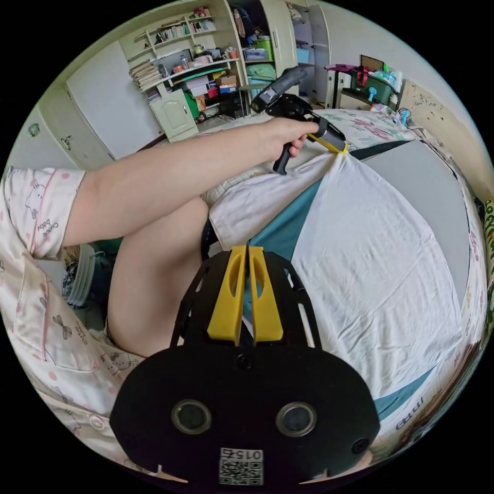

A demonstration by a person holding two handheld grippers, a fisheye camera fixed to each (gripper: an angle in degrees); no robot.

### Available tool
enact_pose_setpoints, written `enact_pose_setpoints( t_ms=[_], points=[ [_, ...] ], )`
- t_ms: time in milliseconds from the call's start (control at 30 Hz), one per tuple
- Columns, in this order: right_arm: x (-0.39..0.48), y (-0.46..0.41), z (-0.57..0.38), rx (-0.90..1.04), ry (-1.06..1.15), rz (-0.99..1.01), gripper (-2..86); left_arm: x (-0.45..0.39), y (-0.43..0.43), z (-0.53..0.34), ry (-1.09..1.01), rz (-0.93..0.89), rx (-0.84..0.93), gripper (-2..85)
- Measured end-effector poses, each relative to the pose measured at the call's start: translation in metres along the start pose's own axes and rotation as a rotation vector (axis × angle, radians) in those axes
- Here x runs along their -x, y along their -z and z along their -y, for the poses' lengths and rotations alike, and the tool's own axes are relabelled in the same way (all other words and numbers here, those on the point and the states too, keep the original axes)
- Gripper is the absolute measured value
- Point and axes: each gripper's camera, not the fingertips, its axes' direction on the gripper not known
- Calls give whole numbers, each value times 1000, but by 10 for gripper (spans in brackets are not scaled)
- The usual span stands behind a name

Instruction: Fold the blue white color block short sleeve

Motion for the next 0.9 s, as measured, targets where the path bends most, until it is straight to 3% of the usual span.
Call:
enact_pose_setpoints(
  t_ms=[333,567,700,767,900],
  points=[
    [-27,80,5,-77,-33,-6,46,-81,120,77,-135,137,-16,12],
    [-118,216,-63,-296,-298,93,42,-167,303,77,-180,300,-327,46],
    [-167,290,-115,-381,-478,1,39,-259,346,101,-332,158,-299,55],
    [-210,342,-143,-449,-576,-35,45,-349,351,109,-422,56,-227,75],
    [-303,401,-164,-575,-733,117,95,-503,339,94,-588,-147,-168,83]
  ],
)
